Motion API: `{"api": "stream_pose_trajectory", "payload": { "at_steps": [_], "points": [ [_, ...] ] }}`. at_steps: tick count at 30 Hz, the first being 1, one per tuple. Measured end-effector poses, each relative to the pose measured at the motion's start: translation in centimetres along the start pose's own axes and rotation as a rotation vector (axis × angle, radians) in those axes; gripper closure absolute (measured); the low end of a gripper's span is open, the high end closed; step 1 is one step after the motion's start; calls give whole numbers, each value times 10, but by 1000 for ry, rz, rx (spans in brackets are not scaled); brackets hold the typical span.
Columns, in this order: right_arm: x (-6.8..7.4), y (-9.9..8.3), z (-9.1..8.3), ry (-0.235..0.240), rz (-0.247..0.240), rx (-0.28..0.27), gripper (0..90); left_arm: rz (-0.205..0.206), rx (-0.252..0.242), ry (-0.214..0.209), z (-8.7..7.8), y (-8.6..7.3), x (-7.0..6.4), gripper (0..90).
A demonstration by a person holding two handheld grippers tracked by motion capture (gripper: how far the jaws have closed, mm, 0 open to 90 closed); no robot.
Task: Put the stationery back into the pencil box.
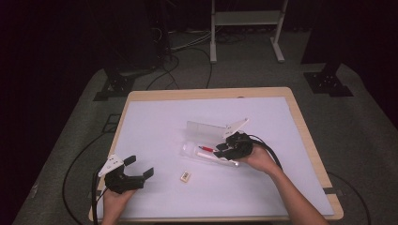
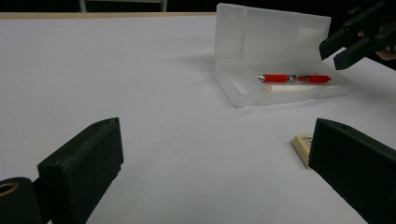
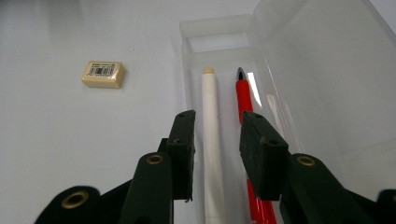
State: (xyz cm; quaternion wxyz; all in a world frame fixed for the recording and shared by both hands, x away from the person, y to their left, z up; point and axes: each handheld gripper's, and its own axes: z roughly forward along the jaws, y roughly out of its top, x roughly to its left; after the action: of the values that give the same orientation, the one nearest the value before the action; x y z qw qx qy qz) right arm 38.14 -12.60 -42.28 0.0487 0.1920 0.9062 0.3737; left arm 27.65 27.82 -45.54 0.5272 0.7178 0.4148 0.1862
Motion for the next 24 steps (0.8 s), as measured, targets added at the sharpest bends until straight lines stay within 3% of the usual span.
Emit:
{"api": "stream_pose_trajectory", "payload": {
  "at_steps": [14, 24],
  "points": [
    [3, -7, -10, 2, 6, -13, 605, 5, 4, -5, 0, 0, -1, 26],
    [0, -14, -22, -9, 44, -28, 498, 19, 7, -23, 3, 2, -6, 28]
  ]
}}
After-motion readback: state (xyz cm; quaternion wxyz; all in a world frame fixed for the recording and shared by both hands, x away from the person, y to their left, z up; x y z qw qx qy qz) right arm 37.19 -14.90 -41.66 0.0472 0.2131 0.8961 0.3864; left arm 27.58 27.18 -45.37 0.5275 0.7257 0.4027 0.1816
